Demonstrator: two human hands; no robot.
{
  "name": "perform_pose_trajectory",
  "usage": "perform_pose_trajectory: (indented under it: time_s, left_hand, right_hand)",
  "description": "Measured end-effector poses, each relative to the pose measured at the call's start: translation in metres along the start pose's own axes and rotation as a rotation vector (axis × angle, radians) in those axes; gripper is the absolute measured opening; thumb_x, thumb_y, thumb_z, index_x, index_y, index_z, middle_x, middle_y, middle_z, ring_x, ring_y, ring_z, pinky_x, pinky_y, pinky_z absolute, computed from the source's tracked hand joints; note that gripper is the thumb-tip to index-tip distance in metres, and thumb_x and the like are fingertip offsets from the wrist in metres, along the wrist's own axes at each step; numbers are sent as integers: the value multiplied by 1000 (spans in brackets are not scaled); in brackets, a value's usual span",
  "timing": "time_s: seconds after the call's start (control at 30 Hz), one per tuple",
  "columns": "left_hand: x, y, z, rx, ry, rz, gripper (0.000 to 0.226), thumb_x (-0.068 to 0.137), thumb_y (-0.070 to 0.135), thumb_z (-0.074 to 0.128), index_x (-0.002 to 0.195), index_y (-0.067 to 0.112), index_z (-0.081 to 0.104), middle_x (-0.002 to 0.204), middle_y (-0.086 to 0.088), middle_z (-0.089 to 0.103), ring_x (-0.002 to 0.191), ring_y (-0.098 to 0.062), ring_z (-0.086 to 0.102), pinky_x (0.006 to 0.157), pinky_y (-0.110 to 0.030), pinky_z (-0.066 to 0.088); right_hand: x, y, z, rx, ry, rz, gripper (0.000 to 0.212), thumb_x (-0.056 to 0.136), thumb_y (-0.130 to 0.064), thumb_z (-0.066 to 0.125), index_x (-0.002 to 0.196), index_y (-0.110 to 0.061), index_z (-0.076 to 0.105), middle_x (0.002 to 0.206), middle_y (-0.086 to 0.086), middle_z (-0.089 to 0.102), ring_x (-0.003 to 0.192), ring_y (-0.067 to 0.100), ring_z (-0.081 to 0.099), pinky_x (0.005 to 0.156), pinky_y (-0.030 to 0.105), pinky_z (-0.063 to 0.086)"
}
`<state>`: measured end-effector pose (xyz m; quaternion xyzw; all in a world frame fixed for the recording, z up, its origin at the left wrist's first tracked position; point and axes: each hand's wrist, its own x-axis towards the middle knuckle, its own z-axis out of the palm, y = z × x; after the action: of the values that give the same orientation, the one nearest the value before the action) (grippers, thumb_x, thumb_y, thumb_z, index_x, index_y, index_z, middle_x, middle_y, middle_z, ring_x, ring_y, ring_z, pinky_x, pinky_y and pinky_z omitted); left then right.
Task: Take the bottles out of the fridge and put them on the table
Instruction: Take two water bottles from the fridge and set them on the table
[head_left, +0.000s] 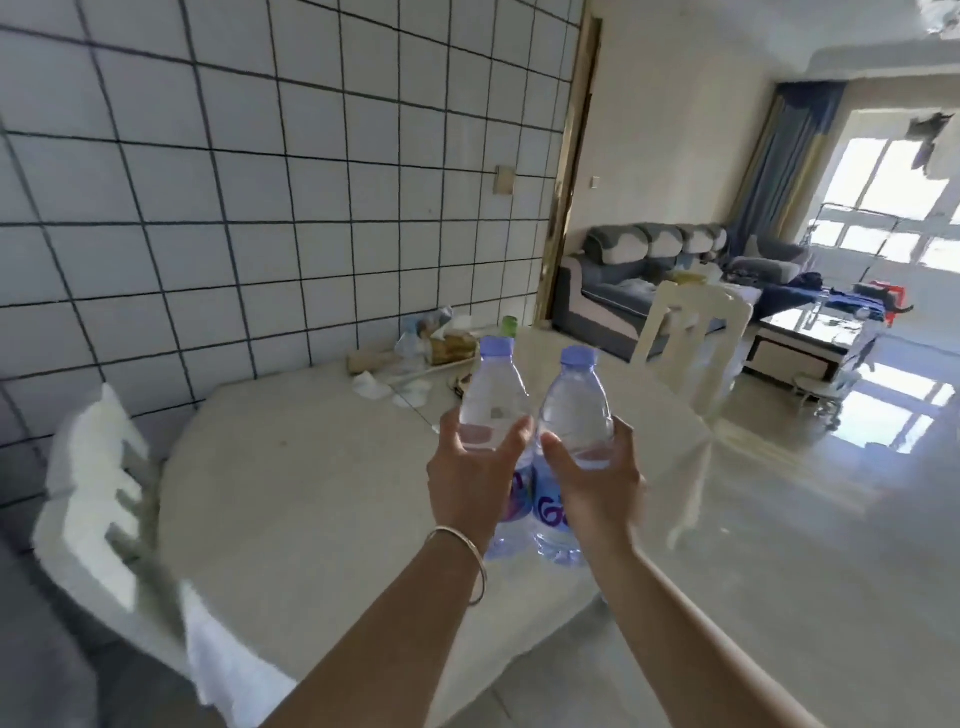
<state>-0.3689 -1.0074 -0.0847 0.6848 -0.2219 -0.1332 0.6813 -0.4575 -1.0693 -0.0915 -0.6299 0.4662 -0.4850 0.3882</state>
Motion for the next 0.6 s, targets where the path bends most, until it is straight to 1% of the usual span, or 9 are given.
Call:
perform_pose_trajectory:
  time_s: [0.07, 0.13, 0.17, 0.23, 0.3, 0.37, 0.47, 0.53, 0.6]
  left_hand:
    - [33, -10, 11, 13, 82, -4, 50, 69, 49, 75, 106, 21, 54, 90, 4, 66, 86, -16, 62, 78, -24, 43]
    - [63, -18, 18, 30, 155, -21, 53, 68, 52, 75, 109, 24, 56, 92, 4, 68, 86, -15, 64, 80, -28, 48]
    - [76, -20, 19, 40, 190, -30, 54, 67, 52, 75, 109, 24, 56, 93, 4, 68, 83, -13, 64, 80, -29, 49]
    - [100, -27, 19, 54, 263, -48, 54, 67, 50, 76, 110, 25, 54, 92, 5, 66, 75, -2, 60, 77, -27, 47]
    - [123, -37, 14, 66, 323, -60, 53, 66, 51, 76, 107, 26, 54, 91, 6, 67, 74, 2, 59, 74, -24, 45]
    - [143, -49, 5, 73, 384, -83, 52, 64, 53, 77, 104, 28, 55, 90, 5, 68, 77, 0, 62, 70, -20, 45]
    - [179, -67, -11, 82, 480, -129, 45, 66, 50, 77, 99, 33, 51, 90, 6, 68, 78, 1, 61, 67, -15, 43]
    - [206, -80, -23, 103, 529, -141, 47, 66, 50, 77, 101, 31, 53, 91, 5, 69, 81, -7, 64, 73, -21, 48]
    - [233, -93, -38, 132, 554, -162, 49, 65, 51, 77, 101, 30, 50, 94, 5, 69, 85, -11, 64, 78, -25, 47]
  right_hand:
    - [34, 6, 26, 0, -99, -23, 57, 66, -48, 75, 115, -30, 51, 88, -4, 60, 82, 20, 59, 70, 27, 39]
    - [63, 10, 52, -23, -200, -30, 59, 67, -50, 74, 117, -30, 50, 87, -5, 59, 81, 19, 57, 71, 28, 41]
    - [76, 11, 65, -32, -245, -34, 60, 67, -52, 74, 117, -31, 49, 88, -5, 61, 81, 20, 58, 72, 30, 44]
    - [97, 14, 94, -34, -341, -46, 61, 66, -55, 73, 117, -31, 48, 90, -3, 64, 84, 21, 60, 76, 33, 48]
    - [110, 17, 123, -30, -435, -47, 62, 67, -55, 72, 118, -31, 47, 91, 0, 65, 85, 22, 61, 78, 36, 48]
    - [117, 20, 152, -28, -517, -46, 62, 68, -55, 71, 119, -30, 46, 92, 1, 65, 86, 23, 61, 79, 37, 48]
    - [125, 25, 201, -29, -607, -61, 65, 70, -55, 71, 122, -28, 45, 94, 2, 65, 88, 24, 61, 82, 40, 50]
    - [128, 28, 237, -21, -662, -52, 67, 69, -56, 71, 123, -27, 44, 97, 3, 64, 89, 24, 61, 82, 40, 50]
    - [130, 32, 275, -8, -701, -34, 71, 64, -61, 70, 121, -28, 44, 100, 3, 65, 90, 23, 62, 82, 39, 50]
